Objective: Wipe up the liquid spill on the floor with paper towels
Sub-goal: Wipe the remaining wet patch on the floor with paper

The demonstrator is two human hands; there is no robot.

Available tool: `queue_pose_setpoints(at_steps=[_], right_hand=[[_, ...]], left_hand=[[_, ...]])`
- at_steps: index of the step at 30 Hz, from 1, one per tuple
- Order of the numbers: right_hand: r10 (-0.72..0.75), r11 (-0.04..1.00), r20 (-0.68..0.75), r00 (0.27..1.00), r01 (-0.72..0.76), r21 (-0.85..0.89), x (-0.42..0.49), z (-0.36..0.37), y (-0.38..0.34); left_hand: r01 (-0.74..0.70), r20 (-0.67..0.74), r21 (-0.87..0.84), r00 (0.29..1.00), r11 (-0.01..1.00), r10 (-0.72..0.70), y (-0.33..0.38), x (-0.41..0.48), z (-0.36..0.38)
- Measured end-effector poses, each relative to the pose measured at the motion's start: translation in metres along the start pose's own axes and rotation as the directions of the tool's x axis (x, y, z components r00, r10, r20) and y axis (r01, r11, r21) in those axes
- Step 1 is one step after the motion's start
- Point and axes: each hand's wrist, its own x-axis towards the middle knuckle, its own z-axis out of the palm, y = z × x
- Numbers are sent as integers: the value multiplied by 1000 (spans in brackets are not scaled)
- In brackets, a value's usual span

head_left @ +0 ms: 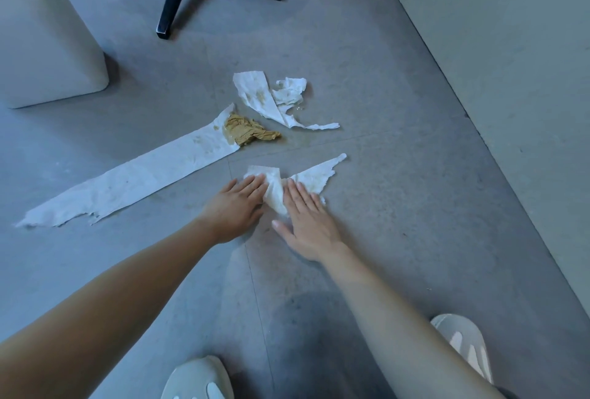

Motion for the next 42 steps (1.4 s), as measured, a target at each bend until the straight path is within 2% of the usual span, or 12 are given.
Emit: queue_pose_setpoints(at_steps=[5, 11, 17, 19, 21, 24, 27, 30, 34, 36, 40, 42], right_hand=[[-121, 993, -15, 992, 121, -8, -8, 16, -28], [-69, 973, -58, 996, 80, 215, -8, 8, -40], [-126, 992, 79, 989, 126, 6, 0, 11, -45], [-145, 988, 107, 984, 150, -40, 3, 12, -43], [-218, 970, 117, 969, 229, -87, 5, 10, -40], [-386, 902, 166, 908, 409, -137, -2, 10, -34], [-507, 832, 199, 839, 537, -140, -21, 17, -28], [-577, 796, 190, 794, 599, -85, -42, 28, -33], [-652, 737, 193, 733, 673, -64, -58, 39, -37], [-645, 740, 201, 737, 668, -76, -54, 36, -35], [-509, 848, 139, 849, 523, -88, -41, 30, -52], [-516, 840, 150, 843, 533, -106, -38, 36, -67]], left_hand=[[1, -56, -48, 998, 999, -3, -12, -17, 1], [-49, -82, -127, 996, 991, 39, -20, -37, -11], [-46, -84, -62, 996, 997, 40, -35, -54, -8], [17, -97, -64, 995, 998, -23, -39, -62, -11], [142, -103, -68, 983, 987, -149, -44, -69, -15], [301, -35, 9, 953, 954, -301, -54, -75, -16], [413, 111, 65, 902, 908, -418, -62, -84, -9], [452, 237, 68, 858, 889, -455, -61, -90, -8], [453, 280, 85, 844, 888, -457, -63, -90, -10], [462, 291, 86, 835, 882, -466, -62, -88, -11], [474, 306, 60, 829, 879, -468, -58, -85, -15], [482, 306, 49, 826, 875, -473, -58, -86, -16]])
